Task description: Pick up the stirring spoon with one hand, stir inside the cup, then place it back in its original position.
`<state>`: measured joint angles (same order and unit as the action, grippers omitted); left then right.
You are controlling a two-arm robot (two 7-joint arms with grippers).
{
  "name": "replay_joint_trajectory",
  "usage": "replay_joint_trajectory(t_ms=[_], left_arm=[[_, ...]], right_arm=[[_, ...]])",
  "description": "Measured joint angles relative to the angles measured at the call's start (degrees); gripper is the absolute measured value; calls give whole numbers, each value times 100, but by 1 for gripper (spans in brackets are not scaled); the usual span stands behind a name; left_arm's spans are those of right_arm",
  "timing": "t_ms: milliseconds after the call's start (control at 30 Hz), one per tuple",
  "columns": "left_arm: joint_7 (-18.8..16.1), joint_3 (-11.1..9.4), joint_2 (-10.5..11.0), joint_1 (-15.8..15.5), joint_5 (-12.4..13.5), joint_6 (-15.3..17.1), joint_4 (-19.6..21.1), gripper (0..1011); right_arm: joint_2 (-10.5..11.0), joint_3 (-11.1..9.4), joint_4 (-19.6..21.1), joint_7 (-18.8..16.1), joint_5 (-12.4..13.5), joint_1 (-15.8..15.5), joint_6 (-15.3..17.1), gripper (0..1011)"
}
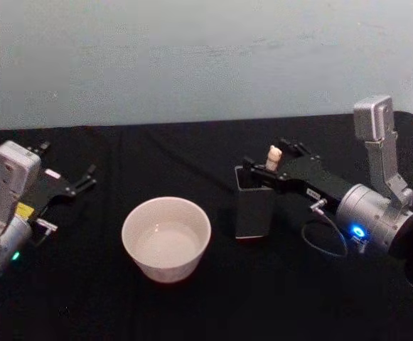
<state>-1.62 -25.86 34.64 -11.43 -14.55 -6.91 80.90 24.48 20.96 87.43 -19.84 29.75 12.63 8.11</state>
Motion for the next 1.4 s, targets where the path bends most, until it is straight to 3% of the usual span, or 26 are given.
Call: replay_joint_trajectory(t_ms=[267,400,567,667,833,1000,1400], left_arm=[[0,0,0,0,0,0,-1,1001],[0,0,0,0,0,0,0,1001],[0,0,0,0,0,0,0,1001],[0,0,0,0,0,0,0,1001],[0,0,0,0,0,0,0,1001],[0,0,0,0,0,0,0,1002],[0,0,0,0,0,0,0,1001]], right_arm=[[-233,-220,116,498,-362,-107,-507,1002],[-494,-403,182,1078,-747,-216,-1005,1002],[-833,-614,146,1926,-1239,-363,-1288,1002],[-942,-679,35,2229,-1449,-392,-1285,1002],[-1027,-714,-205,2421,-1629,-437,-1063,1002],[-1082,-709,-487,2441,-1749,-499,-804,1002],[-1192,-753,-910,2379,-1926,-500,-667,1002]])
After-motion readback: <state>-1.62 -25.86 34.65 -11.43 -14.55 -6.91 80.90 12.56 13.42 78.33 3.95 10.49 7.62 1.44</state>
